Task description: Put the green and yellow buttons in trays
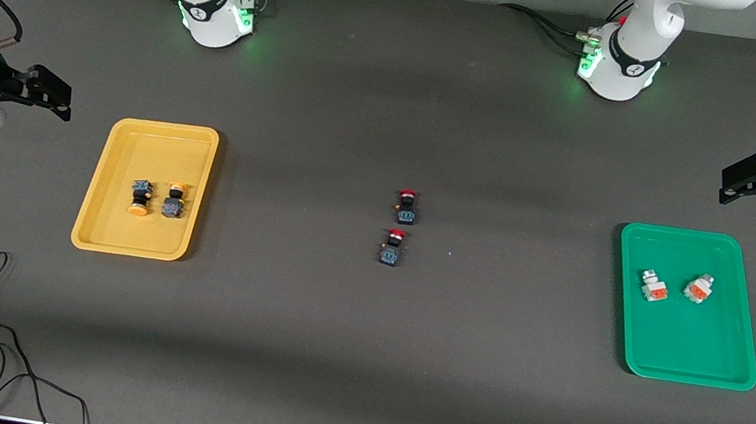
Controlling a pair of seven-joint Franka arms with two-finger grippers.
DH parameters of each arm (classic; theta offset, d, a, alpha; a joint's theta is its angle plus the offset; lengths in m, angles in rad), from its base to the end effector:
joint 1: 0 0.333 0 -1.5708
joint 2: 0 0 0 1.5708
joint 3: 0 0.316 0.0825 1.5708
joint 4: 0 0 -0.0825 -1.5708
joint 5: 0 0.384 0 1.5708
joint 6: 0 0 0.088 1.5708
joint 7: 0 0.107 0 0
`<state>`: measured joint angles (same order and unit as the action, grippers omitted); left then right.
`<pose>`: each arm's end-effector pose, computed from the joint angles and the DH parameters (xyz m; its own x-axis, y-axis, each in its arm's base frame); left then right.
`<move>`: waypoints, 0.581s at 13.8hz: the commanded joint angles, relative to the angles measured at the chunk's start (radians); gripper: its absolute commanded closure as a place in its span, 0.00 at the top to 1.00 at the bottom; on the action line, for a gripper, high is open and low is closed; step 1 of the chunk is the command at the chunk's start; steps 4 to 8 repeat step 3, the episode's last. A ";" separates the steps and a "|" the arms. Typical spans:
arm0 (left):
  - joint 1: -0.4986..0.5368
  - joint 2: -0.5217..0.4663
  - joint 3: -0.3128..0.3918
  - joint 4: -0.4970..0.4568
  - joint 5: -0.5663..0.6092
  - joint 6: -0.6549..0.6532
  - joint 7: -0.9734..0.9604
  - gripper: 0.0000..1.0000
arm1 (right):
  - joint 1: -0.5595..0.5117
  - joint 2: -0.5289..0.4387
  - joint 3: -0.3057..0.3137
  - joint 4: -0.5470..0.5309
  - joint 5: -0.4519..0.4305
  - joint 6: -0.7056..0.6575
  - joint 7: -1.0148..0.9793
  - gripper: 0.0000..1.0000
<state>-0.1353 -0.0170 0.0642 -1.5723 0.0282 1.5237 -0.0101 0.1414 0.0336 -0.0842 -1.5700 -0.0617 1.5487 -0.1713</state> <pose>0.5432 -0.0352 0.6291 0.9977 -0.0596 -0.0313 -0.0605 -0.9978 -0.0274 0.5610 0.0262 0.6045 0.9723 0.2246 -0.0649 0.2282 -0.9721 0.0542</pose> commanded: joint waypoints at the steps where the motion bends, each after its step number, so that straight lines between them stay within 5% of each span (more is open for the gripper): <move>1: -0.014 -0.018 0.008 -0.003 -0.001 -0.019 -0.016 0.99 | 0.009 -0.020 -0.006 -0.019 -0.018 0.011 0.016 1.00; 8: -0.014 -0.018 0.008 -0.005 0.001 -0.019 -0.016 0.99 | 0.007 -0.020 -0.008 -0.018 -0.015 0.011 0.016 1.00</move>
